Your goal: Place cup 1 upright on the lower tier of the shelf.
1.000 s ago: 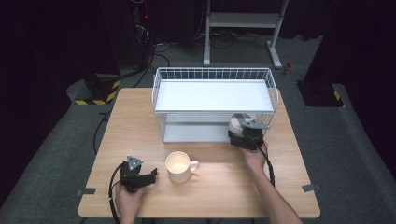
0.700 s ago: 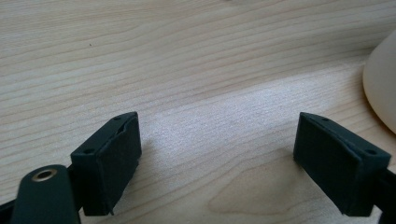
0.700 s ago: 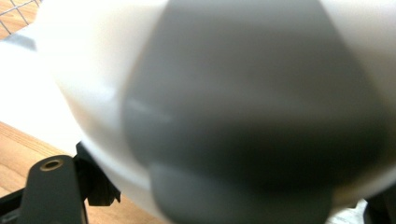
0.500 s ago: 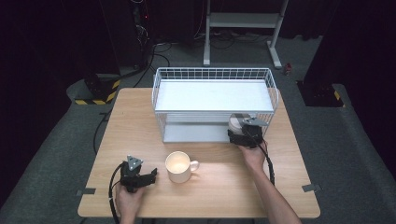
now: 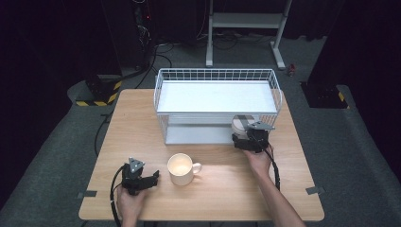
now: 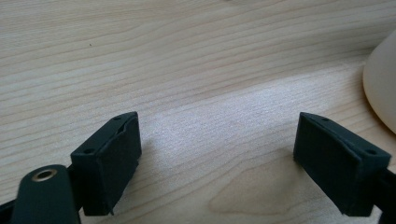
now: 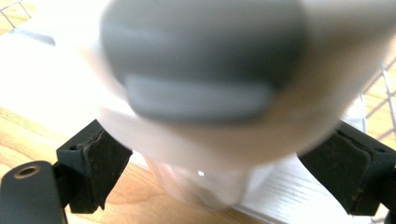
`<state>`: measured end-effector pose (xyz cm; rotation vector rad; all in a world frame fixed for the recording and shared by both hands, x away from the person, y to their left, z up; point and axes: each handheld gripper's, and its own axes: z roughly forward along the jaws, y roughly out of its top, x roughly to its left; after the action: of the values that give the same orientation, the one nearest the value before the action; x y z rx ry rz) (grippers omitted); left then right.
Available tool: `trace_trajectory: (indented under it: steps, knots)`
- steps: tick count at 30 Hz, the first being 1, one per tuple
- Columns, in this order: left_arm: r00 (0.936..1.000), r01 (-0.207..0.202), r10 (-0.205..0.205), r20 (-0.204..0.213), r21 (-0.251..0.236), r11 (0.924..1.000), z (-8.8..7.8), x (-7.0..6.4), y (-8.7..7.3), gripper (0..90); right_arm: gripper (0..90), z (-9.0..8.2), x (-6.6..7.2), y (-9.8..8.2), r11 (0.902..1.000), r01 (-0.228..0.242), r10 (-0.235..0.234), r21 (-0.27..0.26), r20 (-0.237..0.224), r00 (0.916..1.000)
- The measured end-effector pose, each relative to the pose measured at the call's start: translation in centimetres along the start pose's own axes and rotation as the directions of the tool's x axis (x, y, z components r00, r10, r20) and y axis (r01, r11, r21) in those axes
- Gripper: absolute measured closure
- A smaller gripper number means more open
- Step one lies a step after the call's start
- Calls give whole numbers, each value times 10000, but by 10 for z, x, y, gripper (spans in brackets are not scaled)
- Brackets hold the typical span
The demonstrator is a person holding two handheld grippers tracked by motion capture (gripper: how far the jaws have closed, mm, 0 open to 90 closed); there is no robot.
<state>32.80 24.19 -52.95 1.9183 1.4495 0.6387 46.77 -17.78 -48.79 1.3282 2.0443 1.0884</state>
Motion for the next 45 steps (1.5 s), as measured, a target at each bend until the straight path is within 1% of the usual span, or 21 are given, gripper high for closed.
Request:
trace_trajectory:
  steps: [1,2,4,6,7,8,9,10,13,17,19,21,28,32,34,37,38,42,45]
  knots:
    - [10000,8,-8,1,-3,10000,0,0,0,156,108,-1,-1,-1,9999,109,-109,-27,6,9999]
    - [10000,26,-26,3,-4,10000,0,0,0,156,110,-2,-1,-2,10000,18,-18,22,18,10000]
    - [10000,7,-7,2,-1,10000,0,0,0,156,127,-5,0,-3,9999,107,-107,27,82,9999]
    - [10000,21,-21,2,-4,10000,0,0,0,156,136,-7,1,-4,10000,27,-28,61,145,9999]
    - [10000,16,-16,12,12,10000,0,0,0,156,147,-8,1,-5,9999,133,-134,21,150,9998]
    - [10000,25,-25,14,11,10000,0,0,0,156,172,-11,2,-7,10000,-6,5,45,183,9998]
    - [10000,3,-3,-1,-1,10000,0,0,0,156,184,-11,2,-9,10000,59,-59,2,148,9999]
    - [10000,3,-3,3,3,10000,0,0,0,156,192,-12,3,-10,10000,-55,54,52,179,9998]
    - [10000,3,-3,8,14,10000,0,0,0,156,227,-13,4,-12,10000,-7,7,14,210,9998]
    - [10000,25,-25,11,13,10000,0,0,0,156,264,-16,7,-12,9999,62,-60,-104,271,9996]
    - [10000,20,-20,10,15,10000,0,0,0,156,266,-16,7,-12,10000,66,-65,-36,308,9995]
    - [10000,24,-24,1,-1,10000,0,0,0,156,269,-15,7,-13,10000,3,-4,27,315,9995]
    - [10000,21,-21,12,12,10000,0,0,0,156,296,-10,7,-13,9998,54,-63,204,473,9989]
    - [10000,22,-22,10,13,10000,0,0,0,156,305,-7,7,-13,9995,-93,77,304,504,9987]
    - [10000,20,-20,12,12,10000,0,0,0,156,311,-6,6,-11,9995,15,-33,329,550,9985]
    - [10000,23,-23,12,13,10000,0,0,0,156,357,-4,5,-10,9997,-83,69,246,574,9983]
    - [10000,23,-23,2,-3,10000,0,0,0,156,362,-3,5,-11,9996,-58,43,258,573,9983]
    - [10000,15,-15,11,14,10000,0,0,0,156,388,0,3,-12,9993,-231,213,304,591,9980]
    - [10000,22,-22,13,12,10000,0,0,0,156,416,2,3,-12,9990,-212,185,384,674,9976]
